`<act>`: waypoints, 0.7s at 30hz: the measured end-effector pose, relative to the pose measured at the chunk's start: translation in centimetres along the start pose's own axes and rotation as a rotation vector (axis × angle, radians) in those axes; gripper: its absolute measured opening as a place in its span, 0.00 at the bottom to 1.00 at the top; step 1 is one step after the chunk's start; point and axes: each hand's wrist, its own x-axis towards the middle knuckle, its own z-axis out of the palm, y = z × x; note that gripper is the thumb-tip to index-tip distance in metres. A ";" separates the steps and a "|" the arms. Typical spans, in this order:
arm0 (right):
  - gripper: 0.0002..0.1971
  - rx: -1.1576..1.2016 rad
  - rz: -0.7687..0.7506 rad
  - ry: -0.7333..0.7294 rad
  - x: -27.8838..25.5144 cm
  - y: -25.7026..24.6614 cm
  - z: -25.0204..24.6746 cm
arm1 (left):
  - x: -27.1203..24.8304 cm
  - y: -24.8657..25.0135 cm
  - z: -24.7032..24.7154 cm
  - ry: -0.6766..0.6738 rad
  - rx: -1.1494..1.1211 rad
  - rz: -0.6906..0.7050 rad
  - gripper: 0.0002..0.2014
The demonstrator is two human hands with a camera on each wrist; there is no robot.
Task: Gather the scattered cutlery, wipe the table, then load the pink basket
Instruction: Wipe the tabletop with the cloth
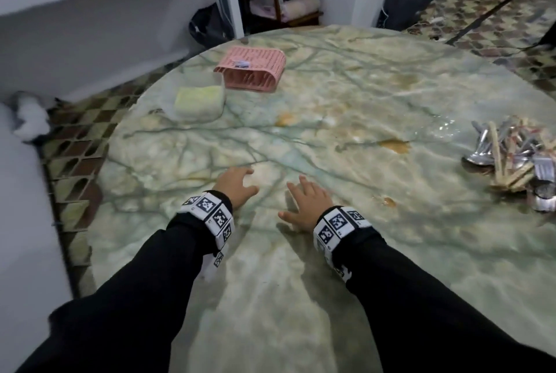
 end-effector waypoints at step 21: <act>0.40 -0.061 0.121 -0.121 2.4 -2.4 -0.7 | 11.6 -3.2 -7.0 0.078 -0.005 0.061 0.22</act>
